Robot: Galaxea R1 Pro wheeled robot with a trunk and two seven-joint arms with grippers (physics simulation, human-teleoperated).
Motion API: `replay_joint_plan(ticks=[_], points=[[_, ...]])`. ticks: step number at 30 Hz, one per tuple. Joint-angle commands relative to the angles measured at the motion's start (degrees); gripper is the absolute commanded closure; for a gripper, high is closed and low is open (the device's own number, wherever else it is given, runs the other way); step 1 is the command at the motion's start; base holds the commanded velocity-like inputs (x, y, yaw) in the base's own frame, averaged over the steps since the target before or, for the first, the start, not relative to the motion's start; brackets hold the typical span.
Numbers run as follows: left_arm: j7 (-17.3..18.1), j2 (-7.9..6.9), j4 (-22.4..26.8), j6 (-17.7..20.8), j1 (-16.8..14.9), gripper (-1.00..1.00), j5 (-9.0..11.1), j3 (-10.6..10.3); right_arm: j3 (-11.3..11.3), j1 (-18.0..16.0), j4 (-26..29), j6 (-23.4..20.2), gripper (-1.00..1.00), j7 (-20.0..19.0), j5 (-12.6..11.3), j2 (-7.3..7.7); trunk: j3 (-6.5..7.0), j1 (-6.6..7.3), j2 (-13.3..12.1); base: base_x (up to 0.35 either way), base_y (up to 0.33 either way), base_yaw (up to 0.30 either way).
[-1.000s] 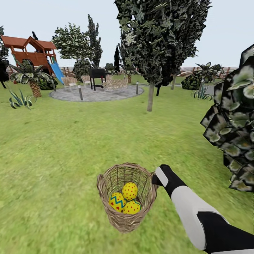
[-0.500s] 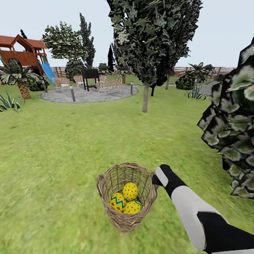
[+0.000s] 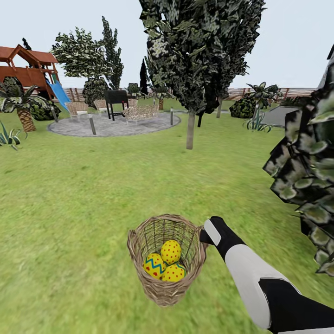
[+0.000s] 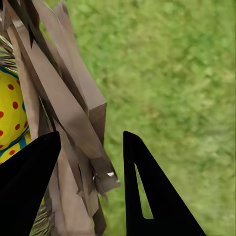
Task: Take the three Easter eggs out of the wicker basket on the lawn in the garden, then place them on the lawn next to a single tree (choose any tree) so that all three eggs are next to the same tree and none are left in the basket.
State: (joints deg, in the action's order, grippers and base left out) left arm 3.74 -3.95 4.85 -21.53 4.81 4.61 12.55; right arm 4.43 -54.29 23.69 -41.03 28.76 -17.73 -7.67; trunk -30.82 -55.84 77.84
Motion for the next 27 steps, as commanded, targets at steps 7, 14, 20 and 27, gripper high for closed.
replay_joint_plan(ticks=[7, 14, 20, 27], points=[[0.39, 0.02, 0.07, -0.03, 0.02, -1.0, 0.48, 0.1, 0.35, -0.03, 0.12, 0.16, 1.0, 0.51, -0.99, -0.07, -0.04, -0.04, 0.02, 0.339, 0.0, 0.0], [0.39, 0.08, -0.04, -0.04, 0.02, -1.0, 0.5, 0.1, 0.34, -0.03, 0.12, 0.16, 1.0, 0.51, -0.99, -0.07, -0.04, -0.04, 0.02, 0.339, 0.0, 0.0], [0.39, 0.09, -0.1, -0.08, 0.02, -1.0, 0.54, 0.1, 0.31, -0.03, 0.12, 0.16, 1.0, 0.51, -0.99, -0.07, -0.04, -0.04, 0.02, 0.339, 0.0, 0.0], [0.32, 0.04, -0.11, -0.09, 0.02, -1.0, 0.57, 0.1, 0.3, -0.03, 0.11, 0.16, 1.0, 0.51, -0.99, -0.07, -0.04, -0.04, 0.02, 0.339, 0.0, 0.0]])
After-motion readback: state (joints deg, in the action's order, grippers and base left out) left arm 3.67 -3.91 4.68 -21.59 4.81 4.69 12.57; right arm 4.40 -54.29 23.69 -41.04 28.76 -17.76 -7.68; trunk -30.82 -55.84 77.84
